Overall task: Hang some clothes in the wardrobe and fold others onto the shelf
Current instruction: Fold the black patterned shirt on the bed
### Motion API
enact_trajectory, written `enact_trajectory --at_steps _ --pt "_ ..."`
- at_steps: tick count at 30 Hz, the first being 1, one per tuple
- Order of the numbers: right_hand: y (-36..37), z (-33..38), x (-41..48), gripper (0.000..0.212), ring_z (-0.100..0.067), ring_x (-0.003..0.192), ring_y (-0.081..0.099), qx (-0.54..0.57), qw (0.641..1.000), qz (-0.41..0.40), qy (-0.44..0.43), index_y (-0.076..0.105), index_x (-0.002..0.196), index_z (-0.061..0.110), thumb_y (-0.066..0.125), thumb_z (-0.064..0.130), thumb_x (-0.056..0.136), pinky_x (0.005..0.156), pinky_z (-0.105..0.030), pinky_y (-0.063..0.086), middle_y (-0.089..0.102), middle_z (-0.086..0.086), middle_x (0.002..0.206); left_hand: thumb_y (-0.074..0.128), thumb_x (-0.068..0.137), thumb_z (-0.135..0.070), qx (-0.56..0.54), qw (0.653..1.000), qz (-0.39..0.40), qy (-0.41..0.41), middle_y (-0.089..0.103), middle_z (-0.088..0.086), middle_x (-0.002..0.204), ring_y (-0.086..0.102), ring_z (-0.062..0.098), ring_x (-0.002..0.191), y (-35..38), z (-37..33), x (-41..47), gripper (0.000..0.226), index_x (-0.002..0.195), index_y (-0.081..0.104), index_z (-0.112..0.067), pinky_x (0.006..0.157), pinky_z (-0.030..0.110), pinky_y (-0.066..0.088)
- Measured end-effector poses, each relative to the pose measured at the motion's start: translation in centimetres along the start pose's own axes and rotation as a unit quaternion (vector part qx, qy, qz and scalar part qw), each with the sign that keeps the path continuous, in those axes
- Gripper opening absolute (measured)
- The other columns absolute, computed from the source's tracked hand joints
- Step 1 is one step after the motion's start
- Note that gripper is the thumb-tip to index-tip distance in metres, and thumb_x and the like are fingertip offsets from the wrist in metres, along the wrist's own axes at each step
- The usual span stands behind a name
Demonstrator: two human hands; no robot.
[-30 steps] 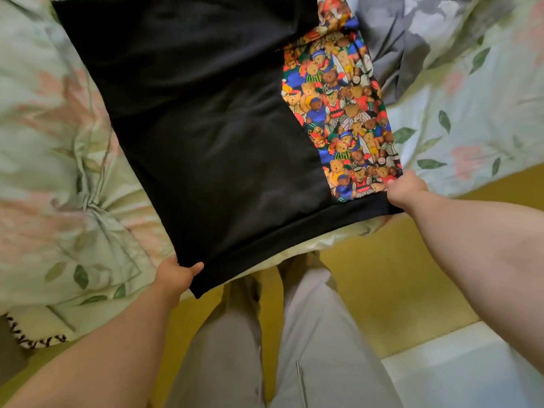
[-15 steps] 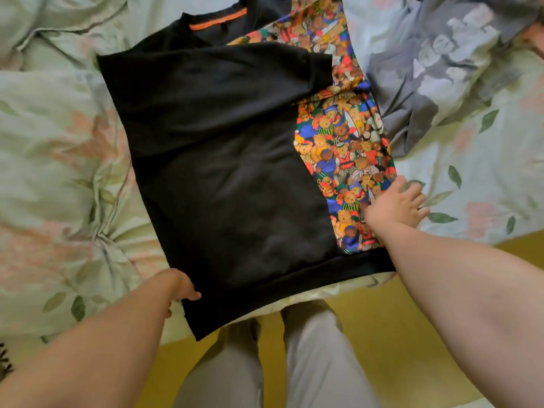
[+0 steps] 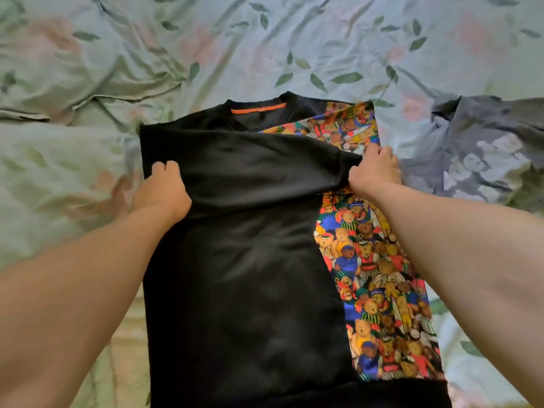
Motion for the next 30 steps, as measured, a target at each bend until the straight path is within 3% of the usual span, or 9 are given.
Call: enact_trajectory --at_steps 4,8,12,17,22,27,30 --pt "0.0 3.4 3.3 0.059 -0.036 0.137 0.031 -0.017 0.997 0.006 -0.075 0.034 0.144 0.012 0.054 0.034 0.093 0.107 -0.05 0.035 0.033 -0.016 0.148 0.047 0.092 -0.009 -0.04 0.996 -0.024 0.072 0.014 0.002 0.158 0.054 0.044 0.113 0.1 -0.6 4.2 0.053 0.143 0.034 -0.018 0.094 0.052 0.046" --pt "-0.3 5.9 6.3 0.07 -0.034 0.139 0.031 -0.031 0.991 0.009 -0.13 0.034 0.148 0.02 0.061 0.037 0.085 0.111 -0.049 0.031 0.032 -0.013 0.15 0.05 0.091 -0.009 -0.047 0.996 -0.027 0.066 0.0 -0.002 0.164 0.049 0.042 0.125 0.2 0.0 8.8 0.062 0.148 0.028 -0.018 0.093 0.052 0.048" --pt "0.0 6.7 9.4 0.092 -0.036 0.141 0.027 -0.074 0.989 0.037 -0.12 0.021 0.154 0.026 0.069 0.046 0.079 0.111 -0.049 0.032 0.022 -0.013 0.156 0.053 0.092 -0.01 -0.03 0.998 -0.023 0.049 -0.005 0.0 0.166 0.039 0.038 0.137 -0.1 0.7 12.8 0.072 0.155 0.017 -0.015 0.101 0.05 0.041" --pt "2.4 7.7 12.0 0.117 -0.033 0.15 0.007 -0.141 0.978 0.094 -0.124 0.0 0.157 0.032 0.072 0.062 0.07 0.119 -0.052 0.019 0.0 -0.009 0.165 0.06 0.082 -0.013 -0.021 0.998 0.008 0.057 0.018 0.004 0.159 0.044 0.038 0.132 0.2 1.5 15.7 0.079 0.151 0.022 -0.016 0.103 0.054 0.043" --pt "2.8 9.8 14.0 0.124 -0.032 0.152 -0.001 -0.197 0.961 0.122 -0.153 -0.009 0.157 0.03 0.077 0.043 0.07 0.12 -0.053 0.018 -0.009 -0.008 0.165 0.062 0.075 -0.008 -0.053 0.994 0.026 0.095 0.053 0.011 0.129 0.057 0.036 0.114 0.1 -0.5 16.4 0.061 0.133 0.045 -0.02 0.086 0.039 0.046" --pt "3.4 9.2 15.5 0.132 -0.035 0.147 0.017 -0.191 0.959 0.164 -0.133 -0.005 0.157 0.027 0.083 0.041 0.061 0.118 -0.051 0.025 0.017 -0.009 0.16 0.062 0.062 -0.019 -0.093 0.99 0.068 0.08 0.059 0.008 0.095 0.061 0.027 0.083 0.5 -1.2 17.5 0.045 0.105 0.05 -0.018 0.067 0.036 0.051" --pt "3.0 9.3 15.9 0.134 -0.035 0.143 0.023 -0.161 0.967 0.153 -0.122 -0.002 0.157 0.029 0.089 0.036 0.059 0.115 -0.048 0.031 0.022 -0.012 0.155 0.065 0.065 -0.014 -0.058 0.992 0.076 0.076 0.056 0.008 0.092 0.06 0.026 0.079 0.4 -2.2 17.9 0.042 0.102 0.045 -0.015 0.069 0.041 0.055"
Point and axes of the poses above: each hand's wrist, its own x-axis towards the middle knuckle, its own y-axis out of the palm, z = x × y, the point moved 9 cm from there along x, towards the middle knuckle
